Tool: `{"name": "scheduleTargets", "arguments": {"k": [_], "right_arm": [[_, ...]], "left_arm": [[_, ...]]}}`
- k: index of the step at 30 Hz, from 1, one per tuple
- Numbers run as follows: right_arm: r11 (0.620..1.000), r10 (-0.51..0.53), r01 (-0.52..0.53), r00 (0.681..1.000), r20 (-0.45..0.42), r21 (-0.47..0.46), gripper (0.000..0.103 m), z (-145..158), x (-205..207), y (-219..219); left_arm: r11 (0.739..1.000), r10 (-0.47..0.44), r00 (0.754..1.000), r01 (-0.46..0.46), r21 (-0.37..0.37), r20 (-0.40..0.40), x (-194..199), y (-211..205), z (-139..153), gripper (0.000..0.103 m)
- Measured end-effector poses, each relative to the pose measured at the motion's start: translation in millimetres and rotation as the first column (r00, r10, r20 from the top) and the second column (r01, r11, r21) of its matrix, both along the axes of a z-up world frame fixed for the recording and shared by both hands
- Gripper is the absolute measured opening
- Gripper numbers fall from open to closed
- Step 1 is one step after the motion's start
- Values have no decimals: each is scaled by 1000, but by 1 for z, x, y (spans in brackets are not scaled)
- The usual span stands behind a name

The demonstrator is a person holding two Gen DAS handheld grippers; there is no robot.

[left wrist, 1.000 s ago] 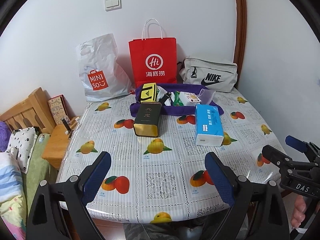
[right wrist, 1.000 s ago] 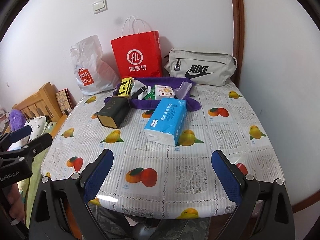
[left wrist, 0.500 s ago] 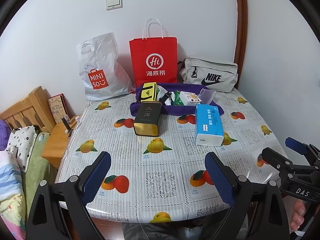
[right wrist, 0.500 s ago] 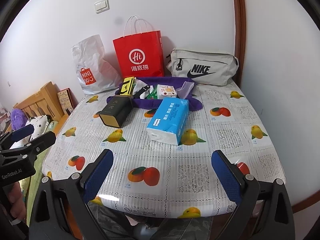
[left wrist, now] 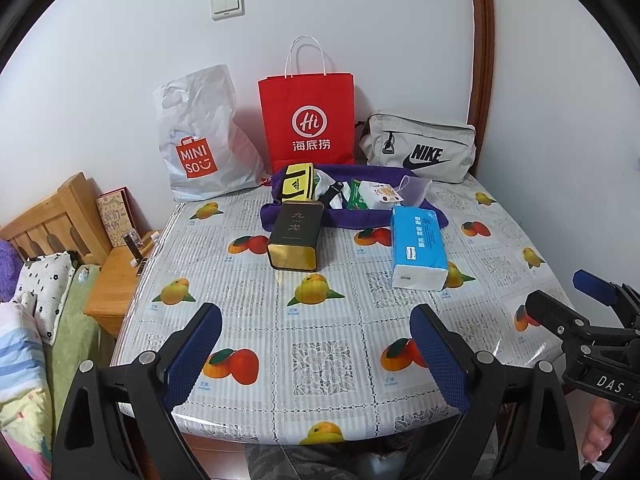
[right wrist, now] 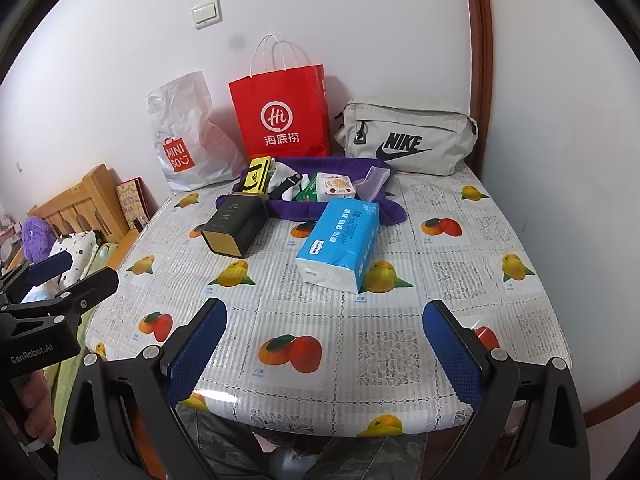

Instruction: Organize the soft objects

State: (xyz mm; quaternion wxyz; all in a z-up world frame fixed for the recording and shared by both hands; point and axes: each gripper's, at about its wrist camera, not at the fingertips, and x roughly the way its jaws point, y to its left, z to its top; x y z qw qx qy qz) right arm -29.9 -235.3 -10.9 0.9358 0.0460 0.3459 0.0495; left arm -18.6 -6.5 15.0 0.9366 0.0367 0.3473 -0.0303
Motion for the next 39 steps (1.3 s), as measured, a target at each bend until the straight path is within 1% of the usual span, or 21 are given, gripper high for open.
{"name": "scheduleTargets", "arguments": {"k": [28,37,39], "right_arm": [[1000,-4,4,1000,7,1,98,1,-4,0],[1000,-8,8,1000,0,-17,98,5,1,0],[1000,-11,11,1000,-6,-18,98,4,4,0]], "left_arm": [[1000,-1,1000,1,0,1,-1,1,-3,95],[1000,1,1000,-1,4,0,1,1,-3,95],[1000,0,1000,0,-5,7,4,3,-4,96]]}}
